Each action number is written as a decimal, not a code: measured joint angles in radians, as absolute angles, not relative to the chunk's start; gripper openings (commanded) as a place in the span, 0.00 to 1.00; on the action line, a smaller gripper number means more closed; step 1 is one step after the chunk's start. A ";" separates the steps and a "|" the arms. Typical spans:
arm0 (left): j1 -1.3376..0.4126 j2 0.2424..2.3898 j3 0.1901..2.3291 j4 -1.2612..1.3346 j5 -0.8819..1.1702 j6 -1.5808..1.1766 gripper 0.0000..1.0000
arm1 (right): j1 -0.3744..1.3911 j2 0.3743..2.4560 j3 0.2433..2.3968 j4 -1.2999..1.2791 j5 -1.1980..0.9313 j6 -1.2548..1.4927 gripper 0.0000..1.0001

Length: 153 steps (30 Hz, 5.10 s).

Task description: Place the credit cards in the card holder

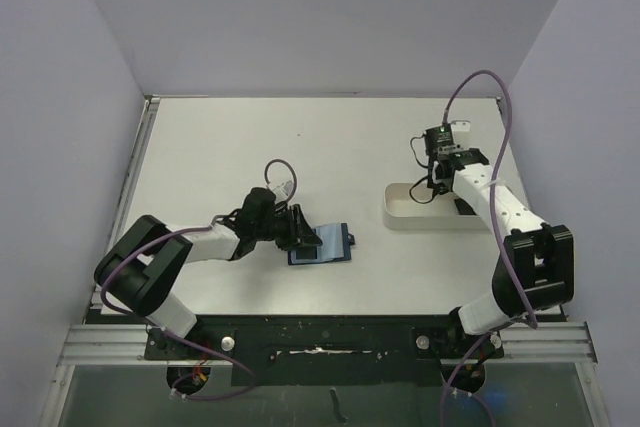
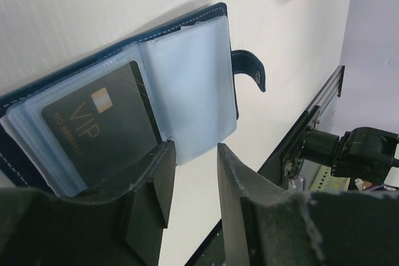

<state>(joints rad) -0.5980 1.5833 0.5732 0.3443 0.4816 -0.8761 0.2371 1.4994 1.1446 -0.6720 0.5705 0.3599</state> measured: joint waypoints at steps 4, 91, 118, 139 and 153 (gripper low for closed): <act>-0.617 1.581 0.573 0.338 0.481 -0.879 0.33 | 0.155 1.528 1.142 -0.671 0.624 0.313 0.51; -0.633 1.502 0.573 0.262 0.475 -0.857 0.36 | 0.028 1.514 1.123 -0.653 0.633 0.115 0.00; -0.642 1.486 0.573 0.242 0.475 -0.857 0.36 | -0.061 1.638 1.084 -0.537 0.585 0.037 0.06; -0.642 1.486 0.573 0.243 0.475 -0.857 0.36 | -0.089 1.681 1.071 -0.482 0.633 -0.014 0.30; -0.642 1.478 0.573 0.242 0.475 -0.855 0.36 | -0.104 1.681 1.071 -0.479 0.638 -0.012 0.21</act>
<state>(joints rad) -0.6422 1.4780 0.5732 0.2420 0.4751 -0.8555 -0.1040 1.6814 1.0706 -0.4793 0.6376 -0.0116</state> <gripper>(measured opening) 0.360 0.230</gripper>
